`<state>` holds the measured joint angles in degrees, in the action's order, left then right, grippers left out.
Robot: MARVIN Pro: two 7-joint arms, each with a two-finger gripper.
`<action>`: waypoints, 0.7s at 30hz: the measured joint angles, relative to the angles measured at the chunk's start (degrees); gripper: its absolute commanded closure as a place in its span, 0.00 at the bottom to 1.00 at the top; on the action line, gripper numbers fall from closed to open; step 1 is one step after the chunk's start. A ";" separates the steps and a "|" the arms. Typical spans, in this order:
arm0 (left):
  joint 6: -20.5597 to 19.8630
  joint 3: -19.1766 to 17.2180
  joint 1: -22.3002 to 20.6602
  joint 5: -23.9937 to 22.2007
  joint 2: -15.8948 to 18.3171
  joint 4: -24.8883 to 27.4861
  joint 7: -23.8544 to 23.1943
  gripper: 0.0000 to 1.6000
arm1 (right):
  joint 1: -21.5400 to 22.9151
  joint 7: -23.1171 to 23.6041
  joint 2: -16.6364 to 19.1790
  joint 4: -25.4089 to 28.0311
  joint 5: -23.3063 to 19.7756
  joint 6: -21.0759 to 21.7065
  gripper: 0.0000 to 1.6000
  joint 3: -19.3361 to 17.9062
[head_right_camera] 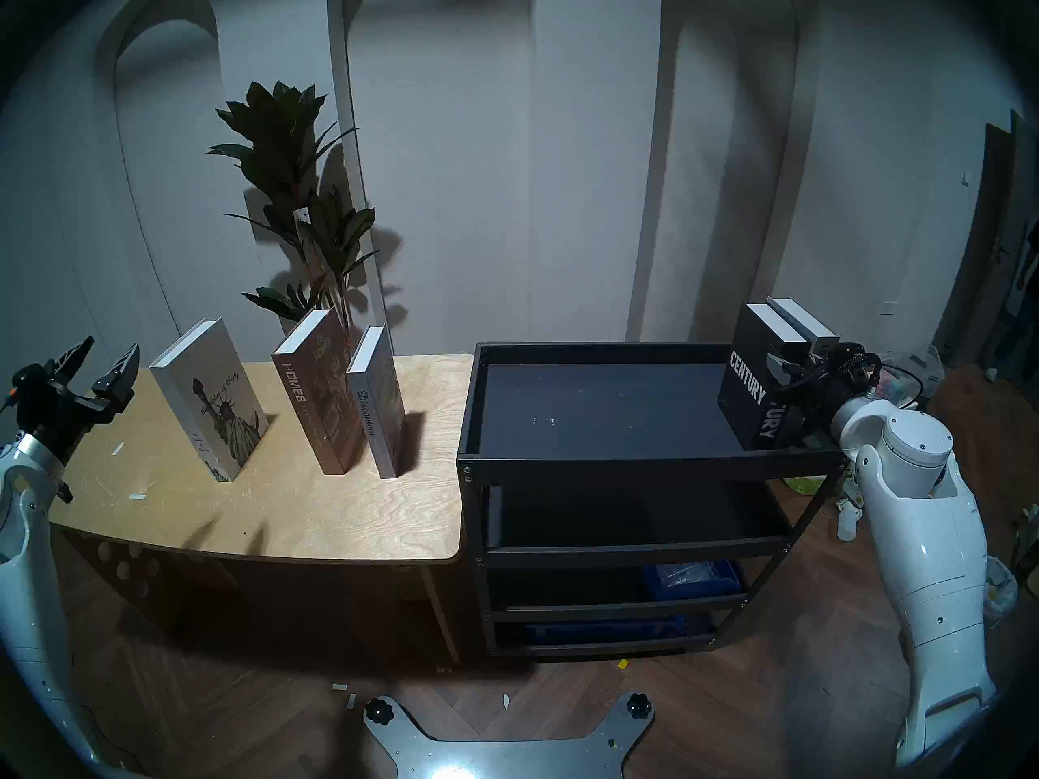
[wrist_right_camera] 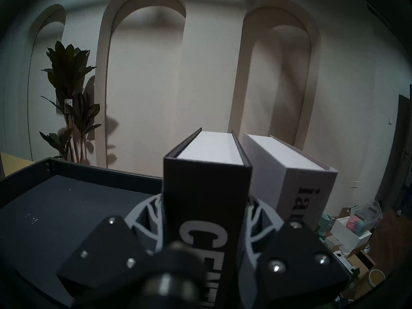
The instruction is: Move the books from the display table onto the shelf, standing them upright with spines facing out and tallest at one end
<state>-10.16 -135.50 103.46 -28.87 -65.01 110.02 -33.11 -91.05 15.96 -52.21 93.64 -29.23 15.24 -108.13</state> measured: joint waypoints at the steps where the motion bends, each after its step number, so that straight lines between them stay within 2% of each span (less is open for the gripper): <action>1: 0.00 0.00 0.00 0.00 0.00 0.00 0.00 0.00 | -0.08 0.02 -0.05 0.01 -0.05 -0.01 1.00 -0.06; 21: 0.01 0.00 0.00 0.00 0.00 0.00 0.00 0.00 | 0.00 -0.08 -0.84 -0.25 -0.33 -0.65 1.00 0.10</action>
<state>-10.15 -135.50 103.46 -28.87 -65.01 110.02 -33.11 -91.04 15.88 -53.04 93.39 -29.56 14.59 -108.03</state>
